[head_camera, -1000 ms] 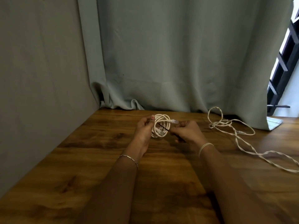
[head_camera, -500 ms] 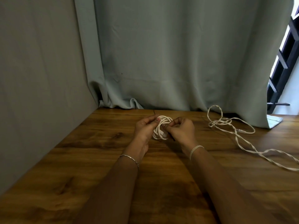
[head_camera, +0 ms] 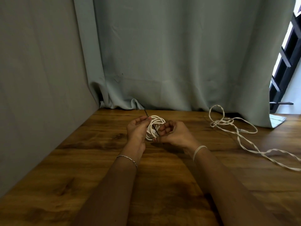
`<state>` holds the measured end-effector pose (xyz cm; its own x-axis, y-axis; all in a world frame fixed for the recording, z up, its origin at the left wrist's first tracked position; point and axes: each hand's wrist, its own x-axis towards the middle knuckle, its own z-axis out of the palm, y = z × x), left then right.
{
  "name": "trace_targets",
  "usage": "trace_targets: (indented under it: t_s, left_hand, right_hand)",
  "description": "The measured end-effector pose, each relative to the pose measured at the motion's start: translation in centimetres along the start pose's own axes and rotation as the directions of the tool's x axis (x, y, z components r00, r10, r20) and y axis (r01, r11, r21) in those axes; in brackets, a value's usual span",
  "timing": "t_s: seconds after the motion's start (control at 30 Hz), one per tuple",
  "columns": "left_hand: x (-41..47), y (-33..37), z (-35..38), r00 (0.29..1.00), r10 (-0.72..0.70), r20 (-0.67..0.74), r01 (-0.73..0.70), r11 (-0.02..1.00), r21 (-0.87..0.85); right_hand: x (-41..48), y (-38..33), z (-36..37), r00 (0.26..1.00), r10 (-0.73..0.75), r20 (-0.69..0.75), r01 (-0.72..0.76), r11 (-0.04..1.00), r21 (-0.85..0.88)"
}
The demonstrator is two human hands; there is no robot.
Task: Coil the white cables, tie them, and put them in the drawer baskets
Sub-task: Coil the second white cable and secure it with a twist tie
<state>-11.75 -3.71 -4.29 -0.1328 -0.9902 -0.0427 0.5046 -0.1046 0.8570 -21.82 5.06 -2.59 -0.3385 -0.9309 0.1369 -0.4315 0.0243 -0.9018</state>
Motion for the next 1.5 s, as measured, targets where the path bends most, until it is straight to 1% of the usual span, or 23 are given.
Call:
trace_targets:
  t_s: [0.1,0.2,0.37,0.5,0.67,0.73,0.83,1.0,1.17,1.3,1.5]
  left_hand:
    - [-0.1,0.3,-0.1,1.000,-0.024,-0.004,0.024,0.999,-0.042]
    - [0.0,0.4,-0.4,1.000,-0.023,-0.009,0.022,0.999,-0.041]
    - [0.2,0.3,-0.4,0.999,-0.005,-0.032,0.005,1.000,-0.006]
    - [-0.1,0.1,-0.2,1.000,-0.001,-0.014,0.002,0.999,0.038]
    - [-0.7,-0.2,0.2,0.999,0.002,0.044,-0.006,0.996,0.087]
    - [-0.9,-0.3,0.4,0.997,0.000,0.077,-0.008,0.995,0.104]
    - [-1.1,-0.4,0.5,0.992,-0.010,0.126,-0.009,0.988,0.151]
    - [-1.6,-0.6,0.8,0.980,-0.038,0.198,-0.005,0.978,0.211]
    - [-1.9,-0.6,0.9,0.972,-0.031,0.231,-0.023,0.973,0.229]
    - [-2.2,-0.6,1.1,0.970,0.008,0.245,-0.072,0.964,0.254]
    - [-2.4,-0.9,1.4,0.968,0.090,0.234,-0.159,0.943,0.294]
  right_hand:
    - [0.3,0.3,0.3,0.999,-0.037,-0.025,0.033,0.990,-0.140]
    - [0.6,0.5,0.1,0.996,-0.073,-0.042,0.066,0.986,-0.153]
    - [0.8,0.4,-0.8,0.977,-0.137,-0.164,0.140,0.990,0.009]
    - [0.5,-0.2,-1.2,0.949,-0.207,-0.239,0.246,0.957,0.150]
    - [0.3,-0.4,-1.2,0.917,-0.280,-0.283,0.337,0.925,0.177]
    - [0.5,-0.1,-1.2,0.900,-0.292,-0.322,0.358,0.919,0.166]
    - [0.9,0.1,-1.1,0.877,-0.285,-0.387,0.371,0.913,0.170]
    - [1.0,-0.1,-1.2,0.865,-0.236,-0.443,0.391,0.870,0.301]
    - [0.9,-0.1,-1.4,0.878,-0.203,-0.433,0.381,0.844,0.377]
    - [1.1,0.0,-1.5,0.872,-0.203,-0.445,0.373,0.865,0.336]
    - [1.3,0.5,-1.3,0.876,-0.214,-0.433,0.320,0.929,0.187]
